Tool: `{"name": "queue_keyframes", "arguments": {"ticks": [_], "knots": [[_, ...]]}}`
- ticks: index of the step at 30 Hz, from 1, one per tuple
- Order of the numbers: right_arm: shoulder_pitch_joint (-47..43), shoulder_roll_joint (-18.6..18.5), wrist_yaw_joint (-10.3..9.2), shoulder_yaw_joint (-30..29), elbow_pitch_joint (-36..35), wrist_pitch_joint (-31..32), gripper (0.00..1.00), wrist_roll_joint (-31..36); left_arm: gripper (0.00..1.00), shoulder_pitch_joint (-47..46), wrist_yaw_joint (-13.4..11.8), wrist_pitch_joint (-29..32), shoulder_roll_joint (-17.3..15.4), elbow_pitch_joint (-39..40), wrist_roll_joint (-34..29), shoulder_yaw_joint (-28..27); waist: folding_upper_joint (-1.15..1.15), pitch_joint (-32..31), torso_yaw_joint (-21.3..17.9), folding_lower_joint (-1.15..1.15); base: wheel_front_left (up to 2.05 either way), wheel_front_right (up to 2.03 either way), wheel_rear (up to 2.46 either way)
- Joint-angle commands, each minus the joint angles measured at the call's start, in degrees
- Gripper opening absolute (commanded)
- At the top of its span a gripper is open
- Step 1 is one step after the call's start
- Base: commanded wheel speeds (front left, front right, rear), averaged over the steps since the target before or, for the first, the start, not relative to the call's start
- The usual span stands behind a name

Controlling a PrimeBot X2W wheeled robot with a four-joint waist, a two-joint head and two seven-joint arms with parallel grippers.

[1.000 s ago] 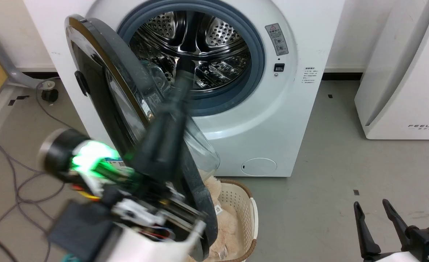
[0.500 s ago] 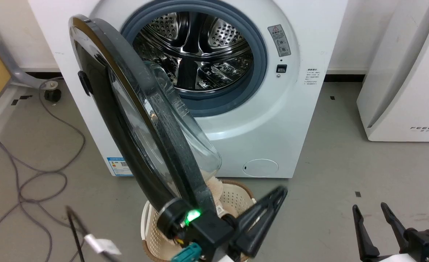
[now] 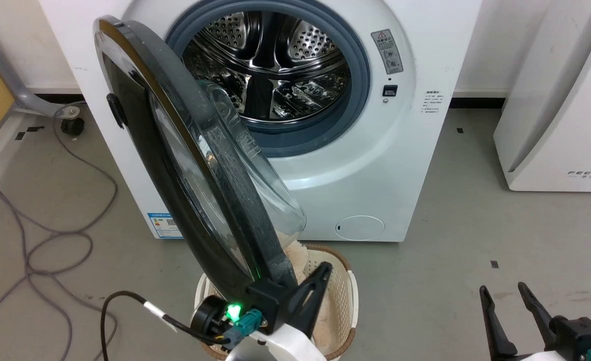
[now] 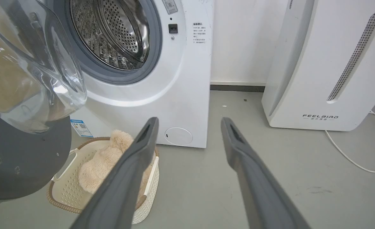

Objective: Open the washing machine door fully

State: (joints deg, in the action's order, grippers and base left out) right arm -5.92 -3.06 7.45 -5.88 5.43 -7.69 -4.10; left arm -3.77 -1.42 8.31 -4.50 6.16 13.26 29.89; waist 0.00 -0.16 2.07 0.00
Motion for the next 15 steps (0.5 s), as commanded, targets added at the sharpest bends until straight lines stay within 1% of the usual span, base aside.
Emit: {"name": "queue_keyframes", "arguments": {"ticks": [1, 4, 8, 15], "knots": [[-0.2, 0.2, 0.03, 0.1, 0.1, -0.4, 1.0, 0.0, 0.0, -0.9, -0.4, -0.7, 0.1, -0.6, 0.0, -0.4, 0.0, 0.0, -0.1, 0.0, 0.0, 0.0, 0.0], [-0.4, 0.2, 0.03, 0.1, 0.1, -0.4, 1.0, 0.0, 0.0, -1.2, -1.2, -1.6, 0.2, -1.9, 0.3, -1.0, 0.0, 0.0, -0.1, 0.0, 0.0, 0.0, 0.0], [-0.5, 0.2, 0.03, 0.0, 0.1, -0.4, 1.0, -0.2, 0.0, -1.0, -1.4, -2.4, 0.2, -2.7, 0.6, -1.3, 0.0, 0.0, 0.1, 0.0, 0.0, 0.0, 0.0], [-0.6, 0.2, 0.03, 0.1, 0.5, -0.5, 1.0, -0.6, 0.0, 0.5, -2.4, -3.0, -0.7, -1.6, 0.8, -1.9, 0.0, -0.2, 0.9, 0.0, 0.0, 0.0, 0.0]]}}
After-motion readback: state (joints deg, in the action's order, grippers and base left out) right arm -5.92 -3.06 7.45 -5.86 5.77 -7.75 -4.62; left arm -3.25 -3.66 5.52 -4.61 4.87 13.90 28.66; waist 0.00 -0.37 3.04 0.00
